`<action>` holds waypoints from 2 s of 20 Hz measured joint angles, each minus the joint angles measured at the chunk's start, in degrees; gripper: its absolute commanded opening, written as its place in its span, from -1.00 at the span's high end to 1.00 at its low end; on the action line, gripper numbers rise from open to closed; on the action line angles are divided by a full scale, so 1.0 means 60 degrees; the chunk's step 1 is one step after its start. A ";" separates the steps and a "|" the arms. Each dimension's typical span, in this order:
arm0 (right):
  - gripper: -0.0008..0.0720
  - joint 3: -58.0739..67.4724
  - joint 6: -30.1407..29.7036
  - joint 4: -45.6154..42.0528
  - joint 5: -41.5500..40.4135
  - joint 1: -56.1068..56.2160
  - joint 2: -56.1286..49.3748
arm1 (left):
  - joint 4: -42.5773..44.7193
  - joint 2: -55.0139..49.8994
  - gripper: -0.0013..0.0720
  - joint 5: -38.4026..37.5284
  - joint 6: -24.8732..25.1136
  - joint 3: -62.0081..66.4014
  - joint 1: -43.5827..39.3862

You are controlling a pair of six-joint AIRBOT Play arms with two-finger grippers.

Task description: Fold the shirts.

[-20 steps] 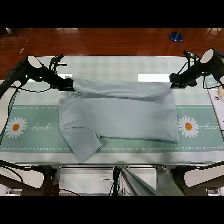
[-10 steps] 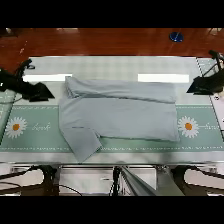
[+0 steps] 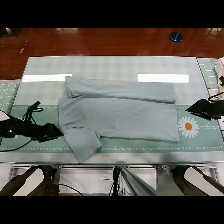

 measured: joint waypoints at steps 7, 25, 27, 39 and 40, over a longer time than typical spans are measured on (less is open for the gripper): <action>-0.24 -0.0321 -0.0113 0.0280 0.0000 -0.0135 0.0251 | -0.0044 -0.0233 -0.34 0.1220 0.0055 -0.0546 0.0011; -0.37 -0.1632 0.0539 -0.0477 0.0317 -0.1523 0.0940 | -0.0925 -0.2528 0.89 0.1260 0.1111 -0.0612 -0.0466; -0.37 -0.2259 0.0488 -0.0474 0.0302 -0.1774 0.0911 | -0.0871 -0.2517 0.89 0.1169 0.1264 -0.0612 -0.0226; 0.05 -0.3417 0.0375 -0.0259 -0.0211 -0.2007 -0.0452 | -0.0838 -0.2510 0.89 0.1089 0.1555 -0.0612 0.0040; 0.24 -0.3424 0.0437 -0.0211 -0.0255 -0.2007 -0.0663 | -0.0841 -0.2510 0.89 0.1089 0.1555 -0.0612 0.0040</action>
